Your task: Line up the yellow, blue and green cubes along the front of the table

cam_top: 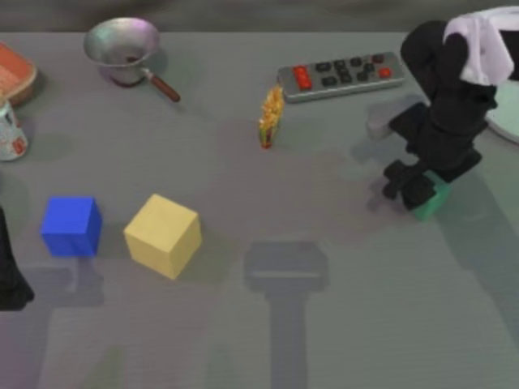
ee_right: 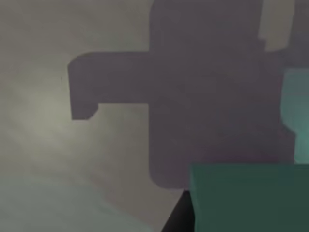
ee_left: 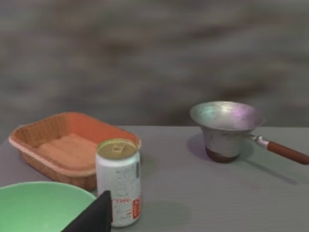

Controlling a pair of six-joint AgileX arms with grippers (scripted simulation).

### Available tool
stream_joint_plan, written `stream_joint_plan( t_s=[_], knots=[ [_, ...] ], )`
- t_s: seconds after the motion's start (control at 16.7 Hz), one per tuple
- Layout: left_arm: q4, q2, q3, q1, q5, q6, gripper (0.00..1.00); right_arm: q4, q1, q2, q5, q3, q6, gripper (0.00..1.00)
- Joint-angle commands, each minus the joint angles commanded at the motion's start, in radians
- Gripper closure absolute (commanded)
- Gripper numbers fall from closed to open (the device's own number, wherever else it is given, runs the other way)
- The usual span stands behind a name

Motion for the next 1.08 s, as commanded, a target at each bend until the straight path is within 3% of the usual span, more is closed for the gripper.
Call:
stream_joint_plan(
  t_s=[0.36,0.72,1.08],
  knots=[
    [0.0,0.0,0.0,0.0,0.0,0.0,0.0,-0.19,0.004,-0.061,0.0,0.123,0.001,1.0],
    [0.0,0.0,0.0,0.0,0.0,0.0,0.0,-0.194,0.007,-0.066,0.0,0.12,0.016,1.0],
    [0.0,0.0,0.0,0.0,0.0,0.0,0.0,-0.178,0.133,-0.165,0.008,0.002,0.288,1.0]
  ],
)
